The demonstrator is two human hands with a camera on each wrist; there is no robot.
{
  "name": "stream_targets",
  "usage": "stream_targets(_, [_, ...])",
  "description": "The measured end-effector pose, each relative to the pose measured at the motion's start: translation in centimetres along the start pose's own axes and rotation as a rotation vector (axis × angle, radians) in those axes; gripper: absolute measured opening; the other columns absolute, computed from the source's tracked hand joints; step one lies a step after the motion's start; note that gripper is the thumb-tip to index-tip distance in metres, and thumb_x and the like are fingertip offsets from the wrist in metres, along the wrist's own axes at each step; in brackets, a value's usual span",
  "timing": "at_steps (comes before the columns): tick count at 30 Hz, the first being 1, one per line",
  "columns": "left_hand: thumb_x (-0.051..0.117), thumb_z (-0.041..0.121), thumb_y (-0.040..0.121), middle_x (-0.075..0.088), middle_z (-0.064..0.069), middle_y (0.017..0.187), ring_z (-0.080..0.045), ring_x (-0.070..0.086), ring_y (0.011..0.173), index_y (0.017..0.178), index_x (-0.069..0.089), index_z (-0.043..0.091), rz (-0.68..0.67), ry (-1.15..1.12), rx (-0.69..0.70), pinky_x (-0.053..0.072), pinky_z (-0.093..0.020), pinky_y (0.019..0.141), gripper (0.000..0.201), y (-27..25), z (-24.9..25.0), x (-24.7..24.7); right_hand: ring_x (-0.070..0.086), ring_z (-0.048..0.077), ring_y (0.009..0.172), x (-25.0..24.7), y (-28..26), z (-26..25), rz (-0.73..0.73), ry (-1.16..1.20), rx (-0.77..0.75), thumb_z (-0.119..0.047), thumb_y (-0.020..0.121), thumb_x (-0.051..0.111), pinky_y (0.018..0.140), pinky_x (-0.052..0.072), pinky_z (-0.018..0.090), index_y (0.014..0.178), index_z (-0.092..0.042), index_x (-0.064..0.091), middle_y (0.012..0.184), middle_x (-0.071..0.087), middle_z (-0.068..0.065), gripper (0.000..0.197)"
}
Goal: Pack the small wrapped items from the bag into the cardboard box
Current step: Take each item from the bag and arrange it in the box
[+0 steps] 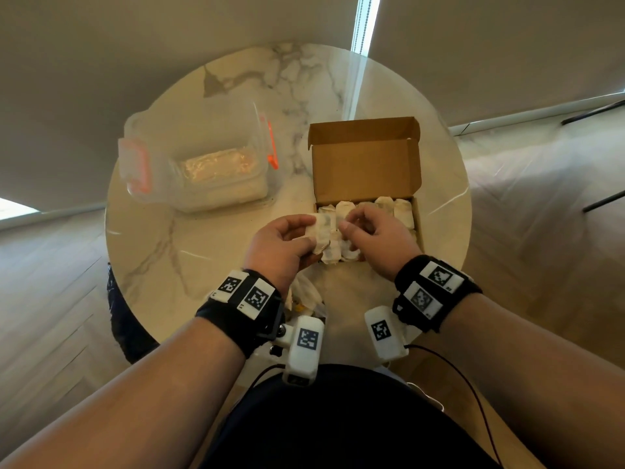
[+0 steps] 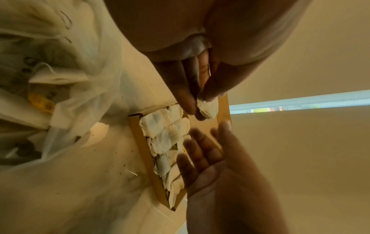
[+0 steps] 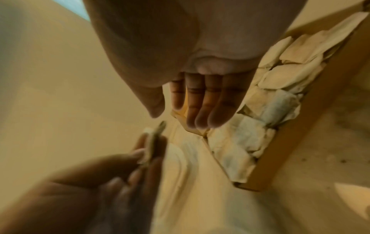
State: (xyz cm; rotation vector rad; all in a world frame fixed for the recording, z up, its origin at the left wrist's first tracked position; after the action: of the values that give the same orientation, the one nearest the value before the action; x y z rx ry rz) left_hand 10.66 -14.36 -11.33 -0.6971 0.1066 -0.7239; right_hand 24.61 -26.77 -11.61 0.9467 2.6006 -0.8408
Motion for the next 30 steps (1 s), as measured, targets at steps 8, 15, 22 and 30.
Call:
stream_targets(8, [0.083,-0.002,0.08,0.076,-0.007,0.111,-0.027,0.074,0.089,0.11,0.065,0.011,-0.049,0.192,0.122,0.065,-0.045,0.079,0.038,1.3,0.2,4.2,0.075,0.02,0.079,-3.7,-0.5,-1.1,0.093,0.129,-0.083,-0.013,0.09,0.078,0.073,0.066,0.044,0.102,-0.024,0.063,0.095,0.074,0.0,0.022])
stream_targets(15, [0.083,0.015,0.072,0.064,0.002,0.108,-0.016,0.064,0.086,0.098,0.071,0.033,0.084,0.924,0.174,0.054,-0.028,0.074,0.034,3.0,-1.5,2.7,0.074,0.021,0.083,-7.1,0.3,3.7,0.168,0.064,0.008,-0.017,0.088,0.078,0.077,0.065,0.046,0.096,-0.033,0.071,0.1,0.07,-0.002,0.02])
stream_targets(22, [0.069,0.017,0.091,0.056,0.003,0.122,-0.019,0.054,0.117,0.117,0.072,0.024,-0.042,1.293,0.276,0.05,-0.034,0.102,0.027,2.9,-3.3,4.6,0.065,0.01,0.088,-4.5,1.2,5.8,0.033,-0.134,0.024,-0.022,0.089,0.075,0.078,0.054,0.028,0.101,-0.034,0.069,0.095,0.066,-0.013,0.018])
stream_targets(30, [0.06,0.02,0.099,0.057,0.003,0.124,-0.022,0.052,0.121,0.118,0.071,0.027,-0.011,1.386,0.26,0.051,-0.041,0.103,0.023,3.5,-4.0,4.8,0.056,0.016,0.104,-2.7,2.6,5.6,-0.036,-0.481,-0.085,-0.031,0.093,0.071,0.099,0.049,0.032,0.125,-0.027,0.071,0.119,0.055,-0.004,0.032])
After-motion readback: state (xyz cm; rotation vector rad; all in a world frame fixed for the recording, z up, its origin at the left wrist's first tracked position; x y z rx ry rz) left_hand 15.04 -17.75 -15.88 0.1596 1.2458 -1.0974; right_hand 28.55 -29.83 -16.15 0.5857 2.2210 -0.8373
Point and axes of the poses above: each hand's wrist, its own y-axis towards the middle knuckle, its own x-axis out of the palm, z = x × y, the point moved 7 cm from there along y, towards the middle knuckle
